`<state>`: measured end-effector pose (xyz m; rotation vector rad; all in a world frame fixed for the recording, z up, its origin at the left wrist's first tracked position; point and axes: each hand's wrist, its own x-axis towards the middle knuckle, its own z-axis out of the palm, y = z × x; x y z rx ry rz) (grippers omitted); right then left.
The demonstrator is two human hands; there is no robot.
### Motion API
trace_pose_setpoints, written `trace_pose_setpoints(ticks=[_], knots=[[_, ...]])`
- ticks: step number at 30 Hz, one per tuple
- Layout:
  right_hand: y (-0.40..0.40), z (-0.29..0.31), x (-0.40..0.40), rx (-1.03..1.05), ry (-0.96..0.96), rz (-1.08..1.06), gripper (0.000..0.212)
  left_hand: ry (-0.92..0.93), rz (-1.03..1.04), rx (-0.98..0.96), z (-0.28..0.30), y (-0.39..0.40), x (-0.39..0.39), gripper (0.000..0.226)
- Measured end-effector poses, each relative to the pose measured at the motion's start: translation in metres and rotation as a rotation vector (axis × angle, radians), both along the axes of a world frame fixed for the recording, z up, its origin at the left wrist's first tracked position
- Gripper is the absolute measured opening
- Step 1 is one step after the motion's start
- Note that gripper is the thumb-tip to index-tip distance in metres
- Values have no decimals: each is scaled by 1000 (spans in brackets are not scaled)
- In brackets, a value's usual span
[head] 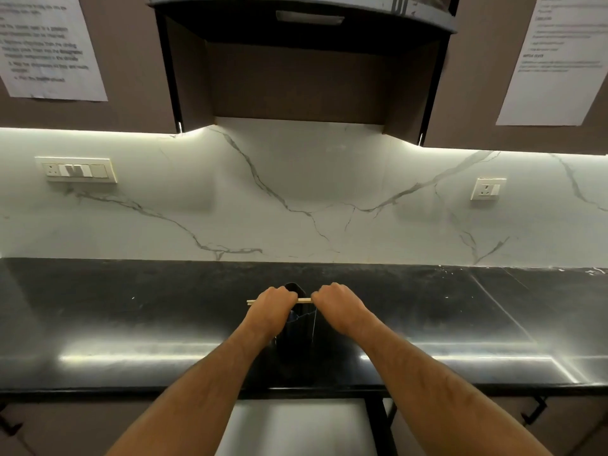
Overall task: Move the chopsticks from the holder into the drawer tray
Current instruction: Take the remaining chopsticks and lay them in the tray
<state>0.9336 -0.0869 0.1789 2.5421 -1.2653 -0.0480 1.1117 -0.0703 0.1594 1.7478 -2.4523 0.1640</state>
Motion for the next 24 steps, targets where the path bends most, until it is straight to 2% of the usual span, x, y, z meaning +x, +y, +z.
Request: trace_pose_setpoints(ticks=[6, 13, 21, 24], knots=[[30, -15, 6, 18, -17, -32, 14, -1, -17, 12, -5, 31, 8, 18], [91, -48, 17, 0, -7, -60, 12, -25, -17, 19, -39, 86, 16, 16], [151, -121, 13, 136, 3, -85, 17, -39, 0, 136, -114, 146, 11, 20], [165, -152, 11, 207, -1, -90, 16, 11, 1, 153, -149, 164, 11, 20]])
